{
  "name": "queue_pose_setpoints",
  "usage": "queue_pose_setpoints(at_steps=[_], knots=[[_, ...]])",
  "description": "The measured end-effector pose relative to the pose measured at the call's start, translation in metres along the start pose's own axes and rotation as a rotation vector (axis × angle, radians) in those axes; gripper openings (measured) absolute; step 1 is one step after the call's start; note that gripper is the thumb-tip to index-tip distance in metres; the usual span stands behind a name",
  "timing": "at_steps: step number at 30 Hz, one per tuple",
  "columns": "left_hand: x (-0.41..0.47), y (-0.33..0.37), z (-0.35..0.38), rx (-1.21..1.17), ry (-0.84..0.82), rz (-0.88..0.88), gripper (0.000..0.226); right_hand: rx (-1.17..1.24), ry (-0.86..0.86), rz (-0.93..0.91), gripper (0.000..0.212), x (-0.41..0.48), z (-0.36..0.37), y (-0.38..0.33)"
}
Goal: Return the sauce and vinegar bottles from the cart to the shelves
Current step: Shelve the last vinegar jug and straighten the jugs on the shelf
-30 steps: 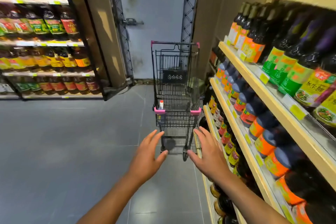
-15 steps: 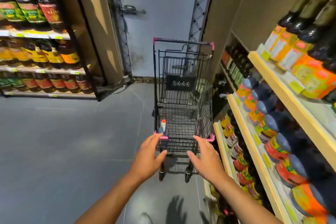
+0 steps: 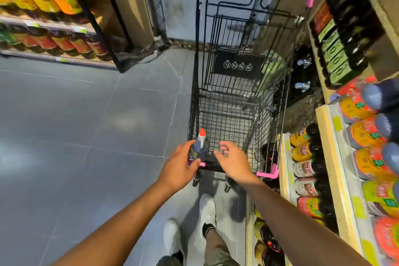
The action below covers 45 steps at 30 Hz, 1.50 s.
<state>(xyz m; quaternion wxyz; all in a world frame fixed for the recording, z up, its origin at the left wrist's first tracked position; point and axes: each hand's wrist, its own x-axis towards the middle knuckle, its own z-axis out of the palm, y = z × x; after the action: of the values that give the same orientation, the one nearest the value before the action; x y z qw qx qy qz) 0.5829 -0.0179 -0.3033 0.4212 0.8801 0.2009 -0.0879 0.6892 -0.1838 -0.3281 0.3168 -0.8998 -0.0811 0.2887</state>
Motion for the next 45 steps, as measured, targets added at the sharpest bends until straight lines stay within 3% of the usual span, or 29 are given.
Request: queue_pose_setpoints(at_steps=[9,16,21,28,31,33,40,43,45], knots=[[0.059,-0.016,0.021,-0.093,0.034,-0.129,0.054,-0.045,-0.065,0.149,0.059,0.117,0.057,0.003],[0.081,-0.033,0.022,-0.137,0.07,-0.173,0.054,-0.006,-0.023,0.201,0.035,0.16,0.098,0.008],[0.087,-0.042,0.022,-0.15,0.082,-0.183,0.053,0.011,0.022,0.149,0.031,0.178,0.104,0.019],[0.087,-0.043,0.02,-0.212,0.081,-0.201,0.058,-0.143,-0.035,-0.127,0.011,0.17,0.046,0.031],[0.087,-0.036,0.016,-0.255,0.068,-0.19,0.061,-0.046,-0.015,-0.231,0.02,0.159,0.005,0.013],[0.088,-0.028,0.013,-0.284,0.062,-0.184,0.059,0.011,0.01,-0.287,0.013,0.153,-0.026,-0.004],[0.091,0.028,-0.014,-0.38,0.111,-0.125,0.039,0.355,-0.072,-0.452,0.024,0.116,-0.133,-0.096],[0.088,0.061,-0.037,-0.516,0.141,-0.1,0.053,0.4,-0.094,-0.55,0.024,0.094,-0.164,-0.143],[0.082,0.081,-0.055,-0.68,0.141,-0.056,0.048,0.399,-0.121,-0.595,0.024,0.082,-0.174,-0.169]])
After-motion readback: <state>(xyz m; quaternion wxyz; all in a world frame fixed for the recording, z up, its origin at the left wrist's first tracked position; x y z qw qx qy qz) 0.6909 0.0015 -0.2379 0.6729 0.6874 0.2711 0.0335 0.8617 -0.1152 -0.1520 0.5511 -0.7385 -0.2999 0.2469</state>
